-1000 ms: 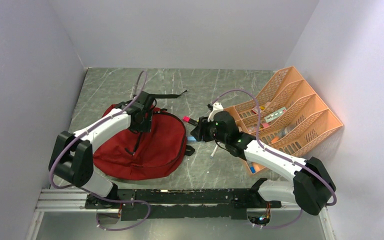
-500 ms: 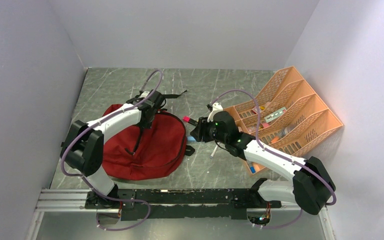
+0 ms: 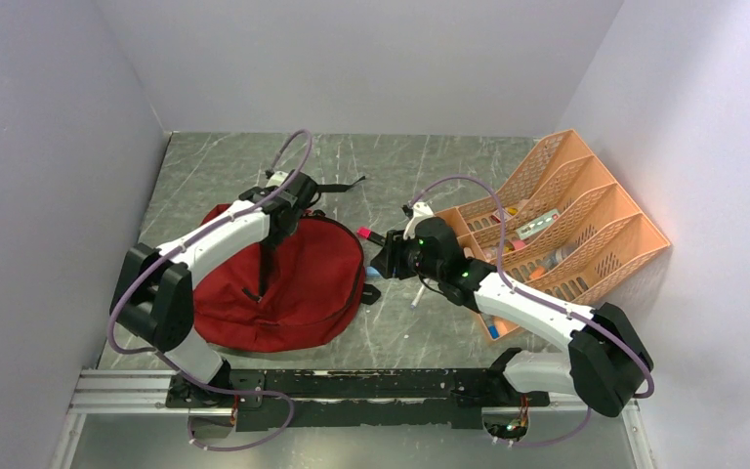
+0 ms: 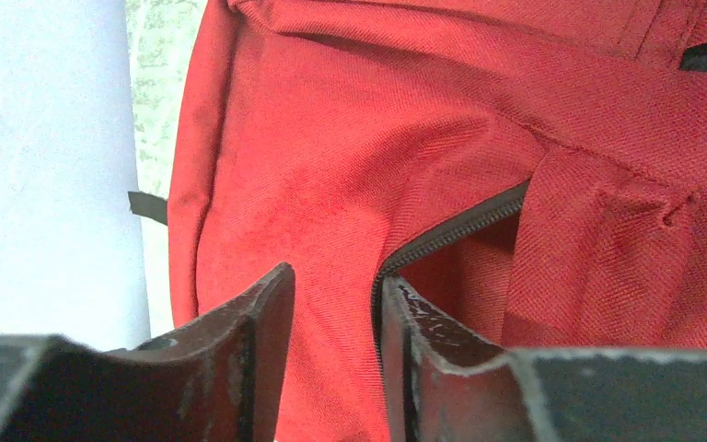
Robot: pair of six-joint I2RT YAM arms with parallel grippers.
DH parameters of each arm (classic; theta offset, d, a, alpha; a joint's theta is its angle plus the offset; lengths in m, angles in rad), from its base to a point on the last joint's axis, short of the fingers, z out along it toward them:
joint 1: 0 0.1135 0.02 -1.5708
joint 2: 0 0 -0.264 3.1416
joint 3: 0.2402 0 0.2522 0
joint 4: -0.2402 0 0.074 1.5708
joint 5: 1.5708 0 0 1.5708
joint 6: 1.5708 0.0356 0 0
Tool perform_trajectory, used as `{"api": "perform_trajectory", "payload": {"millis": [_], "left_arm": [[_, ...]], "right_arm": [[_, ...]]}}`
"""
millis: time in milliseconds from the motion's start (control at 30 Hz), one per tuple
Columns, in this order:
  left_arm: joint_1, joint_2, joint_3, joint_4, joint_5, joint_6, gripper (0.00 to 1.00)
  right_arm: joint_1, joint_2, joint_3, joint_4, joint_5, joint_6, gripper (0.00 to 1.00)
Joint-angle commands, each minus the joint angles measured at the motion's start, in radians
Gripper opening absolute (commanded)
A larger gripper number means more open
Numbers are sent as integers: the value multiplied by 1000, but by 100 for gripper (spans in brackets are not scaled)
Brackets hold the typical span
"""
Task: Pack the student bag
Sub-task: Unzip the student bag at the center of the board.
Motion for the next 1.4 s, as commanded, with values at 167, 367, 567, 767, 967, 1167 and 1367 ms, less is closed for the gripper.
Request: {"api": "perform_trajectory", "payload": {"millis": [167,367,567,767,967,1167,1367], "left_arm": [[-5,-25,-49,-27,7,-16,42],[-6,-30,-110,-15,60,-24,42],[-6,-46,-119,2,97,-16,31],[-5,-39,-65,-18,53,-14,10],[-6,-52,11,-40,8,0,5],[-6,-63,62,-60,-31,23,5],[-5,-93,35,-47,-26,11,5]], "right_arm": [[0,-20,-3,5,4,2,48],[-1,-24,-3,1,13,5,48],[0,-27,-4,3,14,8,48],[-1,-29,-5,-3,12,13,48],[0,-30,-5,-3,9,18,48],[0,-41,-14,0,29,32,48],[-1,-69,-38,4,118,88,48]]}}
